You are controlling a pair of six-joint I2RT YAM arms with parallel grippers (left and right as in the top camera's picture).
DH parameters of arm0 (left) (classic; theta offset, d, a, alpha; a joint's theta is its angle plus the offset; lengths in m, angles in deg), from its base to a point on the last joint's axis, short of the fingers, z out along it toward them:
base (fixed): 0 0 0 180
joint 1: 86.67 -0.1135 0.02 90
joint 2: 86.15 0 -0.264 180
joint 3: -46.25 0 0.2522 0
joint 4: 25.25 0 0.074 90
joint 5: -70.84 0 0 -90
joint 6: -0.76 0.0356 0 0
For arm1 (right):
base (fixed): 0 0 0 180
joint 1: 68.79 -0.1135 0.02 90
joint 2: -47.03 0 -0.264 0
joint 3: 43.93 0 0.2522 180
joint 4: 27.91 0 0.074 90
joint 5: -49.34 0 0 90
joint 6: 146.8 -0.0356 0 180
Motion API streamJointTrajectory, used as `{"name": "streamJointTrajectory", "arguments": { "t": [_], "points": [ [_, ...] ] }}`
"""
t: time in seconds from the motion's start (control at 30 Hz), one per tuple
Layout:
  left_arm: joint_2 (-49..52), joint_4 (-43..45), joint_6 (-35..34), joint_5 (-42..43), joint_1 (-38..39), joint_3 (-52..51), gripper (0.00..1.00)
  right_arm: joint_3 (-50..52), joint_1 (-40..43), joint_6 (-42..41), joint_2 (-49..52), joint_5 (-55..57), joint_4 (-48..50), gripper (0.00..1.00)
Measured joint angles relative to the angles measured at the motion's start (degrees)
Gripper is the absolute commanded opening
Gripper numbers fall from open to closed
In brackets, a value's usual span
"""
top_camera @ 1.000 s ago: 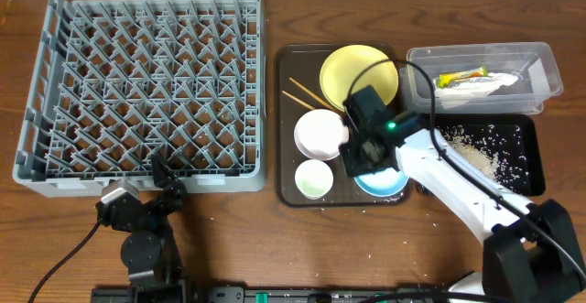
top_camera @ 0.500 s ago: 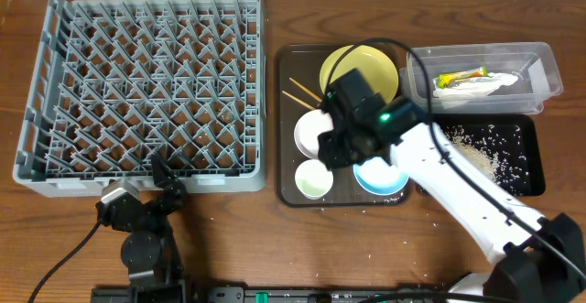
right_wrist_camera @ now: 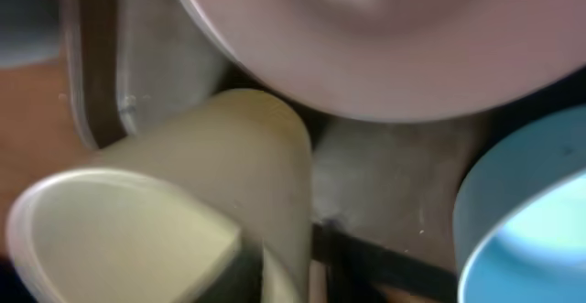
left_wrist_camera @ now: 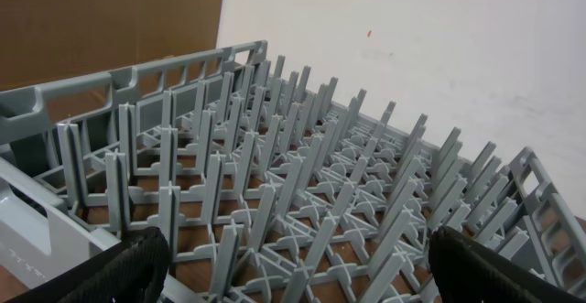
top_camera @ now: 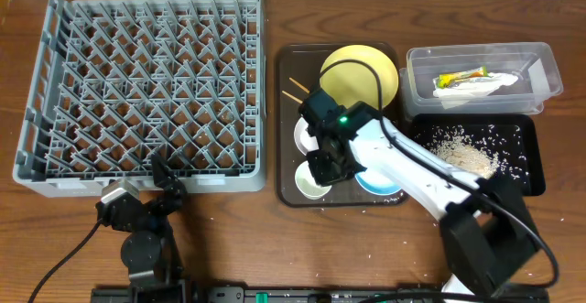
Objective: Sort waste into correct bins and load items into the dishwasher
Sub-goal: 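Grasp the cream cup with the right gripper and lift it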
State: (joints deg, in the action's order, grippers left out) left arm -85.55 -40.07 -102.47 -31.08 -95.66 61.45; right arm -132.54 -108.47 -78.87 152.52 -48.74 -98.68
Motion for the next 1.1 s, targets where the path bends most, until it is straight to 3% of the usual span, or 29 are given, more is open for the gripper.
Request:
{"name": "streamJointTrajectory", "arguments": {
  "t": [0.47,0.8,1.1],
  "points": [
    [0.0,0.0,0.0,0.0,0.0,0.0,0.92,0.0,0.8,-0.5,-3.7,0.0,-0.8,0.01],
    [0.0,0.0,0.0,0.0,0.0,0.0,0.92,-1.4,13.6,1.1,-21.4,-1.1,3.1,0.01],
    [0.0,0.0,0.0,0.0,0.0,0.0,0.92,-1.5,15.5,2.7,-21.2,-3.2,4.7,0.01]
  ]
}}
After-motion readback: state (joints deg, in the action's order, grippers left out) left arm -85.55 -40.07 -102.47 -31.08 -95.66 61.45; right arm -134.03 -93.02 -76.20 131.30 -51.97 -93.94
